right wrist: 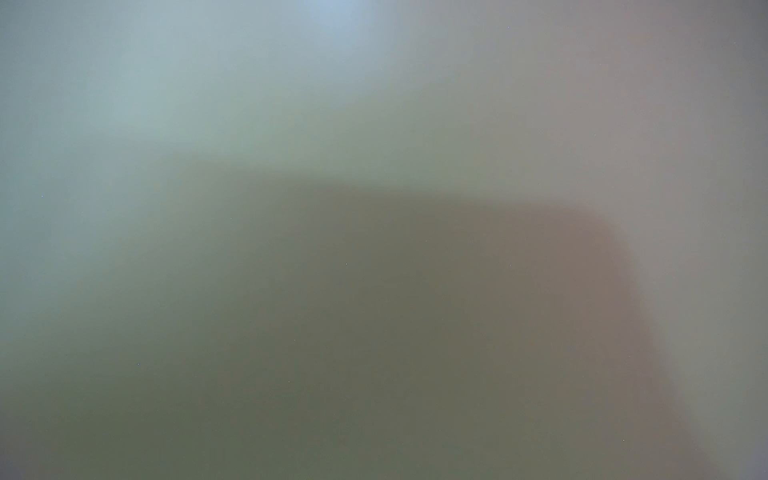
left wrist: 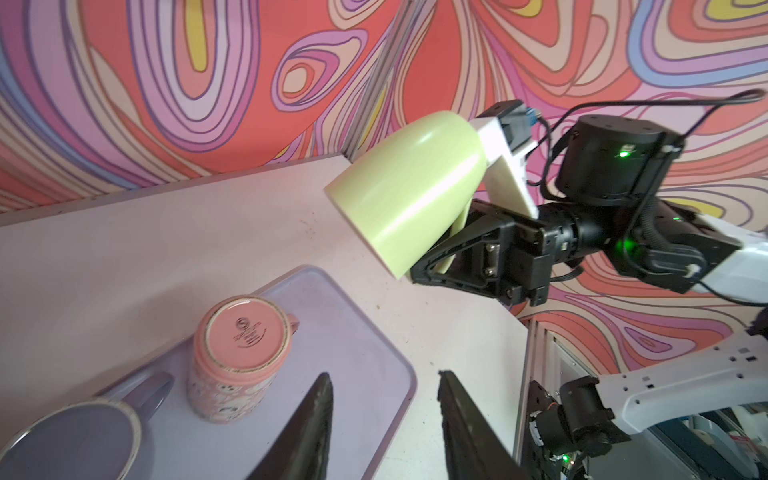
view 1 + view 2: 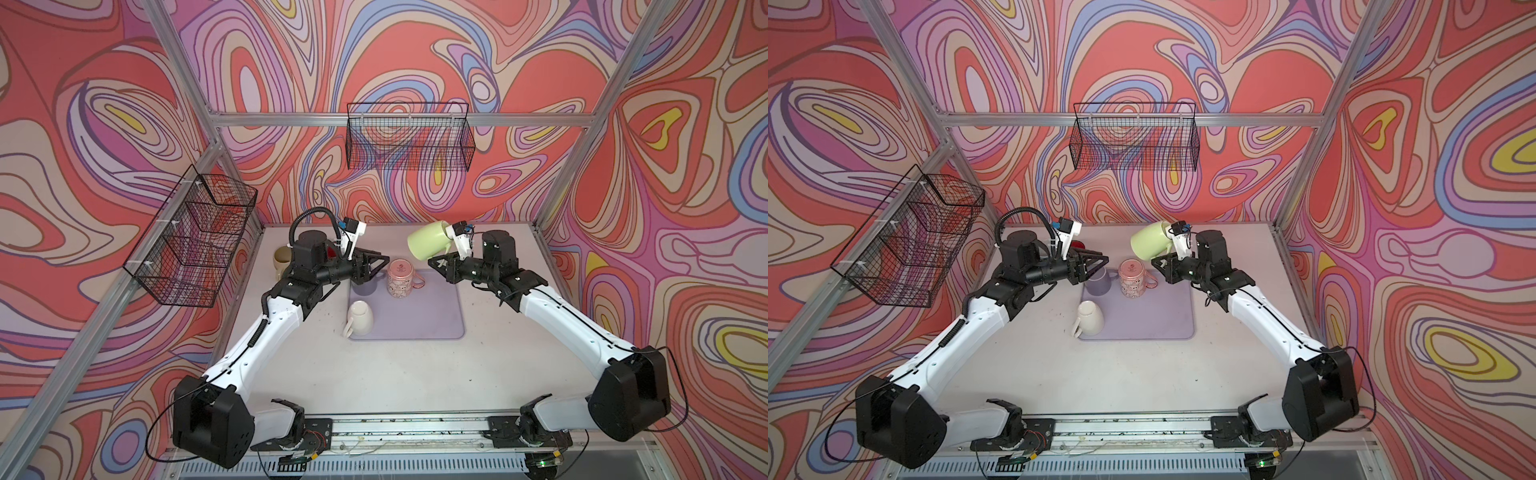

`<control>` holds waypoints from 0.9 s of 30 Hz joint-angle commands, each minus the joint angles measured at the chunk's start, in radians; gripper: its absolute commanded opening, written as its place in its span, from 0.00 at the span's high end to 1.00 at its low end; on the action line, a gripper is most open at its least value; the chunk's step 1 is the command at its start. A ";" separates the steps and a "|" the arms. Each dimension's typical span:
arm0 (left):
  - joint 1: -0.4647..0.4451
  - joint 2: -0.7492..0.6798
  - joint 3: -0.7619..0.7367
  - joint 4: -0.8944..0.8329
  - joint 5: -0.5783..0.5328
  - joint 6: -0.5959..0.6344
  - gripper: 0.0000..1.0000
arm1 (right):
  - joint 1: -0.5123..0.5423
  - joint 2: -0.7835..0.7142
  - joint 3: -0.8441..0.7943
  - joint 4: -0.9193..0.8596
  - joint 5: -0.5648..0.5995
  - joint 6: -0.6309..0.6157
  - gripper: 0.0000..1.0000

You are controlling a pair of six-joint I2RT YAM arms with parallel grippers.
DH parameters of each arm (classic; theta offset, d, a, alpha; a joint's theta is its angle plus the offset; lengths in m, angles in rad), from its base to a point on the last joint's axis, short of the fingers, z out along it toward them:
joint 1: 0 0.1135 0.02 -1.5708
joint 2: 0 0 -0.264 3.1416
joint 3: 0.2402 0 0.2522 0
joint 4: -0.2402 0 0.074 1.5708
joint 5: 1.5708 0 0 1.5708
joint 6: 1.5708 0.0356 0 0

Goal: Turn the mug right side up
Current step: 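Carry the green mug toward the left gripper while the left gripper approaches it, then close the left gripper on the green mug's rim beside the right gripper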

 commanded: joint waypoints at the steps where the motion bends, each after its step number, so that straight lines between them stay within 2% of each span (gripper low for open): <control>1: -0.032 0.034 -0.008 0.194 0.072 -0.096 0.54 | -0.004 -0.041 -0.009 0.170 -0.165 0.041 1.00; 11: -0.109 0.135 0.053 0.325 0.105 -0.172 0.52 | -0.004 -0.057 -0.011 0.228 -0.282 0.070 1.00; 27: -0.120 0.139 0.055 0.412 0.103 -0.211 0.52 | -0.004 -0.052 -0.048 0.333 -0.346 0.141 1.00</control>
